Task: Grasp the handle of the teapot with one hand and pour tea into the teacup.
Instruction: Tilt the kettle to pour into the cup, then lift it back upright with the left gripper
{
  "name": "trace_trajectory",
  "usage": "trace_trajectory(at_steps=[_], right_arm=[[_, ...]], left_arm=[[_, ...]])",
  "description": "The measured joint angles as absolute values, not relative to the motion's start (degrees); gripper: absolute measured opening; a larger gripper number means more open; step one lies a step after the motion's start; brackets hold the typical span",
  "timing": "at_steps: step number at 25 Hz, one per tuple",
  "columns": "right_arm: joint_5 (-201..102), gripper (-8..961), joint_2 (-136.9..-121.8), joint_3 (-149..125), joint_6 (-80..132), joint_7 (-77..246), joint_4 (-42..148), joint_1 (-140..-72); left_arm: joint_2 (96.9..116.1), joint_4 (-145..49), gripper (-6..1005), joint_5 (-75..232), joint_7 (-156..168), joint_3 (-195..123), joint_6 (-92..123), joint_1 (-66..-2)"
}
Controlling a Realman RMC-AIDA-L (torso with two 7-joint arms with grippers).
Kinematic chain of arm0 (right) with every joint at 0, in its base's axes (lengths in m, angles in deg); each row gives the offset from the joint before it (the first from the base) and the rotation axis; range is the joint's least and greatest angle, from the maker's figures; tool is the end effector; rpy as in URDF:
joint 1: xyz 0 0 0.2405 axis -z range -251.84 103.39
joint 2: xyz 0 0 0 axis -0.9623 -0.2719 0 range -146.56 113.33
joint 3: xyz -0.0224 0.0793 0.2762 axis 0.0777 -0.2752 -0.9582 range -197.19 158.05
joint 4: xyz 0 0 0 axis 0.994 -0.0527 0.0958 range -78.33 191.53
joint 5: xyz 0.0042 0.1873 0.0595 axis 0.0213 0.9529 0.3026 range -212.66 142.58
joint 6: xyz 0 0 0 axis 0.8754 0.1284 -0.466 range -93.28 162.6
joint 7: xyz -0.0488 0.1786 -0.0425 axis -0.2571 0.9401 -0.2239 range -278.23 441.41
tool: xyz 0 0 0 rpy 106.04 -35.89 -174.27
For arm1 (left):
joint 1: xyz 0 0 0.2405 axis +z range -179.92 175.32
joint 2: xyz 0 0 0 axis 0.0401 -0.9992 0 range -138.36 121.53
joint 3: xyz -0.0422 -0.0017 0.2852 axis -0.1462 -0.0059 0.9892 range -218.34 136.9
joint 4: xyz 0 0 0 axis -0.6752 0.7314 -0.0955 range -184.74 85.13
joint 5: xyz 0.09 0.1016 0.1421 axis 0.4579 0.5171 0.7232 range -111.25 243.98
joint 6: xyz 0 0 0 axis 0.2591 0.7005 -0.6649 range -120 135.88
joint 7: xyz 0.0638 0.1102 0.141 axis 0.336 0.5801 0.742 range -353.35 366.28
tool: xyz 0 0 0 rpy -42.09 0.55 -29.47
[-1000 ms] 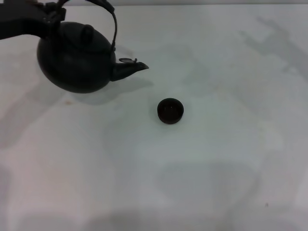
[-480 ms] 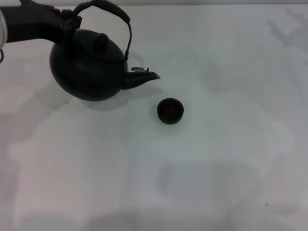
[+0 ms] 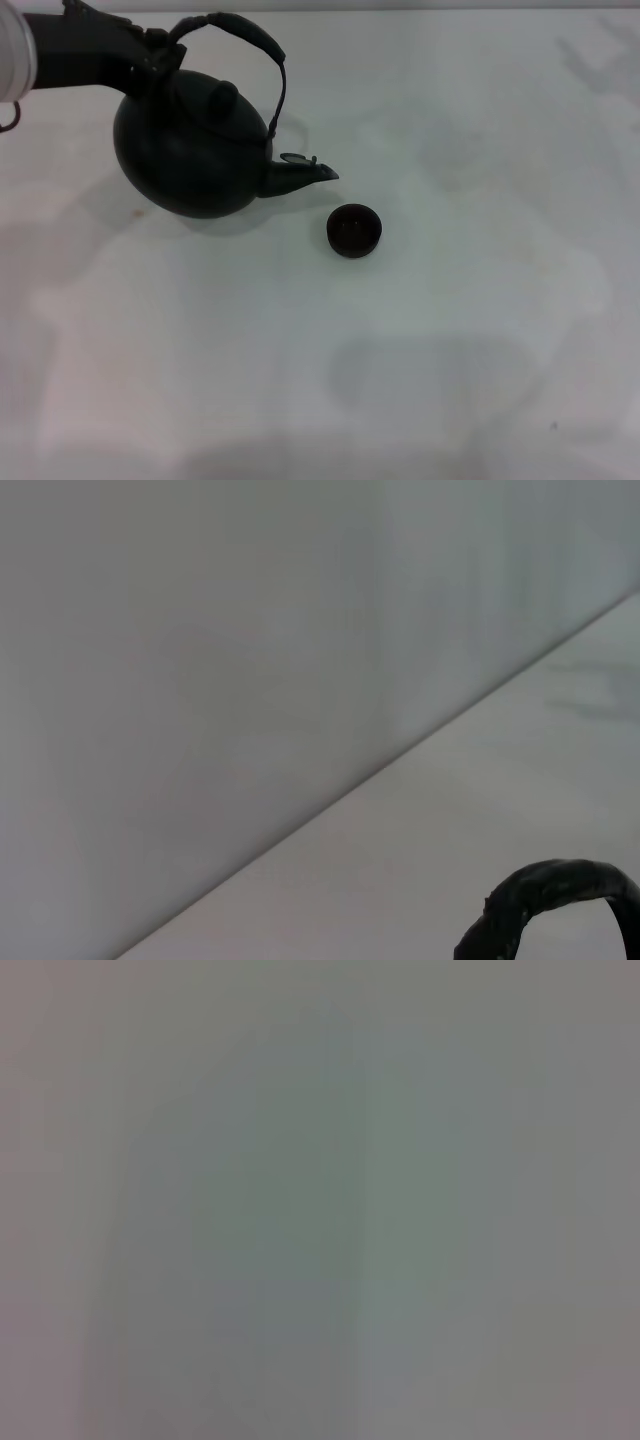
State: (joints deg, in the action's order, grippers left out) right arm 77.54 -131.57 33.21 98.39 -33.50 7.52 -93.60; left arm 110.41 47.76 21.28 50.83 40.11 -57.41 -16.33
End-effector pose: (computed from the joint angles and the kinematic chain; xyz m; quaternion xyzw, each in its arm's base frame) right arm 0.2740 0.4124 0.0884 -0.7945 0.1431 0.3479 0.4768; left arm -0.2081 0.3665 -0.0046 -0.9135 -0.2217 -0.0332 0.3394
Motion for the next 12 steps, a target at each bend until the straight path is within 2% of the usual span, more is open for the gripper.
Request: trace_trajectory(at_steps=[12], right_arm=[[77.0,765,-131.57,33.2,97.1,-34.3,8.3,-94.1]], left_arm=[[110.15,47.8,166,25.2,49.3,43.2,-58.9,-19.2]])
